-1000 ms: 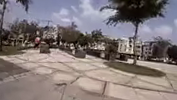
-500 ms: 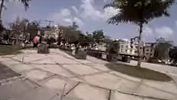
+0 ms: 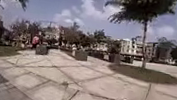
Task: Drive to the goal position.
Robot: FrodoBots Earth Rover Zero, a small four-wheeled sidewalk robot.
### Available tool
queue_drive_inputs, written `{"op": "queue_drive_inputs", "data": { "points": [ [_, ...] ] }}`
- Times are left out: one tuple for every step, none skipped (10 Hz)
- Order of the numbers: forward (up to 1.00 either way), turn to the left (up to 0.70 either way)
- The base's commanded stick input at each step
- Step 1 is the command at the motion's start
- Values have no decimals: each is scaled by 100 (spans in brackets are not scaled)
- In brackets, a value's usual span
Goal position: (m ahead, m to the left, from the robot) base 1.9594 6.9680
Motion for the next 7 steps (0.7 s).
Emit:
{"op": "queue_drive_inputs", "data": {
  "points": [
    [0,70],
    [0,70],
    [0,70],
    [0,70],
    [-34,53],
    [-70,30],
    [-70,19]
  ]
}}
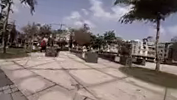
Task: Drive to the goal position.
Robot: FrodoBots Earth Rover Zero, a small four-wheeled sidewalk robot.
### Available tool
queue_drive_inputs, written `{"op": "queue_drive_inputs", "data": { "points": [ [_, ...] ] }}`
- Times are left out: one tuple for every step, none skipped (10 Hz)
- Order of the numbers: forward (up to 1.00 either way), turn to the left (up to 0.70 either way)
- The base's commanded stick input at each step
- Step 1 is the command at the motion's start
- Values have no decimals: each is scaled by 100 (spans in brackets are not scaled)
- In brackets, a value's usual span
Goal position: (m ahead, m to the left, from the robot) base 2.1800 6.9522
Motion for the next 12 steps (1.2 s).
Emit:
{"op": "queue_drive_inputs", "data": {
  "points": [
    [-70,-11],
    [-70,-35],
    [-70,-35],
    [-70,-35],
    [-70,-35],
    [-70,-35],
    [-70,-35],
    [-70,-35],
    [-70,-35],
    [-70,-35],
    [-70,-35],
    [-70,-35]
  ]
}}
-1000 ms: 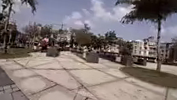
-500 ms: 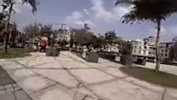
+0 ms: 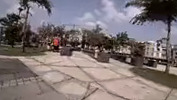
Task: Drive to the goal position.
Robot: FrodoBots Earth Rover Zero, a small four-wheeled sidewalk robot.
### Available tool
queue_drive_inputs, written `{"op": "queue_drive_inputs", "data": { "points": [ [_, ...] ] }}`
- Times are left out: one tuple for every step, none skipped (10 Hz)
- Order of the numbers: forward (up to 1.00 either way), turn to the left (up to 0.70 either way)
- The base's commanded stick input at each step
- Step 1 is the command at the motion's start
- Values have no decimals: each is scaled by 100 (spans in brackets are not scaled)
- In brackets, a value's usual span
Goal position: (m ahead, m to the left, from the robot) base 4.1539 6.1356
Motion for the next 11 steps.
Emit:
{"op": "queue_drive_inputs", "data": {
  "points": [
    [-70,-35],
    [-70,-35],
    [-70,-35],
    [-70,-35],
    [-33,-47],
    [0,-49],
    [0,-27],
    [0,-3],
    [0,11],
    [34,30],
    [70,35]
  ]
}}
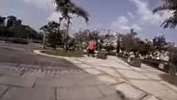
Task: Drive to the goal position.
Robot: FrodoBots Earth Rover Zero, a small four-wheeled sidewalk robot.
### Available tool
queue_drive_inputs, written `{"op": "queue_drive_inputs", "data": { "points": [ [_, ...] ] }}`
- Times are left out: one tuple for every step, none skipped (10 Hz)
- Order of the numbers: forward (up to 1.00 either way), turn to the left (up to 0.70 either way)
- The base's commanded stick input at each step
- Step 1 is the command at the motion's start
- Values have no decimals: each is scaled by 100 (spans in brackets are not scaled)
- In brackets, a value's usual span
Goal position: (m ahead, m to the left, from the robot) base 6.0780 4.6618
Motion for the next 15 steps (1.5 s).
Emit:
{"op": "queue_drive_inputs", "data": {
  "points": [
    [70,35],
    [70,35],
    [70,35],
    [70,35],
    [70,35],
    [70,35],
    [70,35],
    [70,35],
    [70,34],
    [70,23],
    [70,7],
    [70,0],
    [70,0],
    [70,0],
    [70,18]
  ]
}}
